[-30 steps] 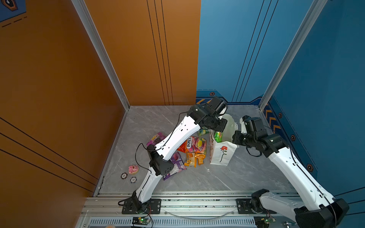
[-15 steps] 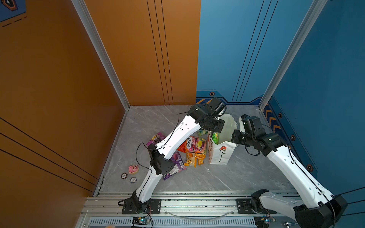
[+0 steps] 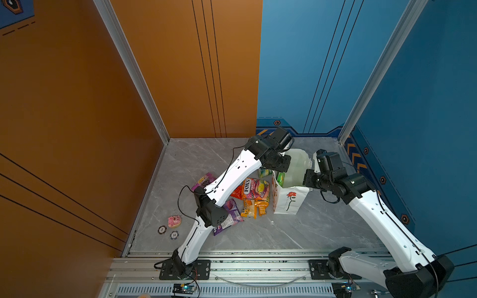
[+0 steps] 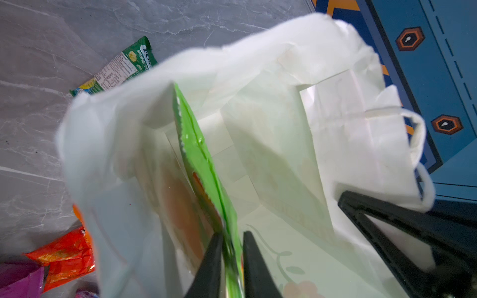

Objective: Place the snacks into the paper bag
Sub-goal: 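Push the green Lay's bag deeper into the paper bag and open the left gripper, then withdraw the left gripper from the bag and move it over the purple Savoria bag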

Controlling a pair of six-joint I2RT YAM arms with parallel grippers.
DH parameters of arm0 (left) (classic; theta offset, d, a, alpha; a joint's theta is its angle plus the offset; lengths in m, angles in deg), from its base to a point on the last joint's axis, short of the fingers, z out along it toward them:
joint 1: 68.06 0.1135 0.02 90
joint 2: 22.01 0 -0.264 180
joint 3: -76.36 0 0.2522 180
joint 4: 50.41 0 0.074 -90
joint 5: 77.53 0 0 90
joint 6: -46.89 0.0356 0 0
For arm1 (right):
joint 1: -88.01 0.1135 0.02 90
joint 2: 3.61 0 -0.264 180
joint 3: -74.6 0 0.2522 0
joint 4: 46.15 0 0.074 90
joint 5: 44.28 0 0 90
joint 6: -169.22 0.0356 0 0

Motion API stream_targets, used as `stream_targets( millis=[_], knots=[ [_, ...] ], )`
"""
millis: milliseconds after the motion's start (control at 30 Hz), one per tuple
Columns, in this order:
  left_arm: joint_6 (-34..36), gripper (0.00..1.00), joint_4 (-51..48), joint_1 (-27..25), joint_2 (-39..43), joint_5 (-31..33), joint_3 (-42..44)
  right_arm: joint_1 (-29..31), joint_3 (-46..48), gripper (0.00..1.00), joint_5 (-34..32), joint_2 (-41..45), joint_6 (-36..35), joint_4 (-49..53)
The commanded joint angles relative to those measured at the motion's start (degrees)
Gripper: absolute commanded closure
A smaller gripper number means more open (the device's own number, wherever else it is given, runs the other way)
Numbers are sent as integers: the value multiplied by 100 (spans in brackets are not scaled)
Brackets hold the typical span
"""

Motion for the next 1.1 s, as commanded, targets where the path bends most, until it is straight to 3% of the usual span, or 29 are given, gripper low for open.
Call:
stream_targets(
  millis=[0,233,333,400,533,833,1067],
  knots=[
    [113,73,-56,29,52,170,-223,-25,-90,93,-198,102,-59,10],
    [189,63,34,20,269,280,-334,-250,-34,93,-58,199,-67,6],
    [466,55,42,-59,478,35,-410,-377,-38,93,45,249,-100,20],
    [573,49,55,-121,828,261,-249,-461,-16,93,60,316,-154,39],
    [771,46,179,-118,1436,647,271,-798,-13,93,188,376,-283,117],
    [687,38,1651,226,2980,1163,2863,-1553,-191,93,314,497,-518,474],
    [-107,33,2939,1240,4398,1084,5349,-1660,-427,93,42,495,-534,675]
  ],
)
